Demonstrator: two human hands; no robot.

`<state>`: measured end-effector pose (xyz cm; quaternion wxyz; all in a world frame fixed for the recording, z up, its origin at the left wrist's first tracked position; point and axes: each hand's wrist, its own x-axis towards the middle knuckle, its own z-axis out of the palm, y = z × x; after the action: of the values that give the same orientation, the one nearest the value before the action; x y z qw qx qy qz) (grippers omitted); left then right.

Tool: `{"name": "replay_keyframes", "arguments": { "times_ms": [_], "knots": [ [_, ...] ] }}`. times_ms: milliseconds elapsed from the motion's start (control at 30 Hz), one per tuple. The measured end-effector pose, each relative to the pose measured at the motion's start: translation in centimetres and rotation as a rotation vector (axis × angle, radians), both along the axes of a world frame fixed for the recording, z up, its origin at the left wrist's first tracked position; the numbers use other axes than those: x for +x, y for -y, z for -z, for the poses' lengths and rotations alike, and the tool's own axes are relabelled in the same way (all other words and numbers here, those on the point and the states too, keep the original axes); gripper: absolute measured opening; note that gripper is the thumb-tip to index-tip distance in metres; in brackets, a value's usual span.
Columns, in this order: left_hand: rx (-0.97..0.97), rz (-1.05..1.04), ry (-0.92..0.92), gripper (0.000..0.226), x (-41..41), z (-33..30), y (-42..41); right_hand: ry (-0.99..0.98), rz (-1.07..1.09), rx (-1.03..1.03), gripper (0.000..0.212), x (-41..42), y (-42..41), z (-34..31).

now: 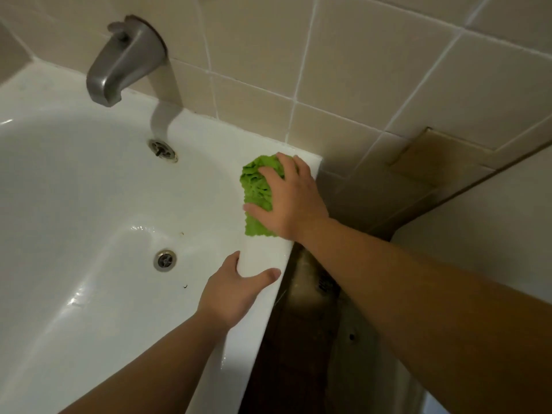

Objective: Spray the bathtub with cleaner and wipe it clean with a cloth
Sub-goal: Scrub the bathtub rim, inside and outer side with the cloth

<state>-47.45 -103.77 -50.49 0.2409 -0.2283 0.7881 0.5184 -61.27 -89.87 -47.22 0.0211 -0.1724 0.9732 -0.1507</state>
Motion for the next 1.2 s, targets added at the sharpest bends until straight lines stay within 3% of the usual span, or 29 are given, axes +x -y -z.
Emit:
{"name": "replay_keyframes", "arguments": {
  "times_ms": [33, 100, 167, 267, 400, 500, 600, 700, 800, 967, 1200],
  "knots": [
    [0.032, 0.002, 0.012, 0.063, 0.1, 0.2, 0.2, 0.030, -0.010, 0.016, 0.087, -0.4, 0.2, 0.0],
    [0.077, -0.006, 0.046, 0.094, 0.2, 1.0, 0.6, 0.046, -0.016, 0.027, 0.088, -0.4, 0.7, 0.2],
    [0.114, -0.022, 0.084, 0.118, 0.6, 1.5, 0.9, 0.053, -0.021, 0.021, 0.073, -0.2, 0.9, 0.0],
    [0.188, -0.033, 0.112, 0.125, 1.1, 1.6, 1.3, 0.045, -0.054, 0.002, 0.055, -0.3, 1.0, -0.5],
    [0.329, -0.082, 0.135, 0.110, 1.6, 1.6, 2.0, -0.037, -0.222, -0.011, 0.050, -1.0, 1.0, -0.3],
    [0.428, -0.115, 0.176, 0.116, 2.0, 2.3, 2.3, -0.093, -0.416, 0.022, 0.050, -1.9, 1.6, -0.2],
    [0.479, -0.103, 0.215, 0.107, 2.4, 1.9, 2.8, -0.089, -0.645, 0.118, 0.046, -2.2, 2.7, -0.2],
    [0.489, -0.075, 0.261, 0.100, 2.9, 1.6, 3.3, 0.035, -0.847, 0.296, 0.046, -2.0, 4.0, -0.7],
    [0.458, -0.047, 0.309, 0.103, 3.5, 2.1, 3.7, 0.226, -0.983, 0.600, 0.056, -2.2, 7.3, -1.5],
    [0.430, -0.034, 0.343, 0.111, 4.8, 2.8, 4.3, 0.431, -0.997, 0.970, 0.056, -1.9, 12.5, 0.0],
    [0.345, -0.015, 0.401, 0.083, 8.3, 4.7, 5.6, 0.720, -1.080, 0.930, 0.061, 0.6, 11.9, 0.3]
  ]
}}
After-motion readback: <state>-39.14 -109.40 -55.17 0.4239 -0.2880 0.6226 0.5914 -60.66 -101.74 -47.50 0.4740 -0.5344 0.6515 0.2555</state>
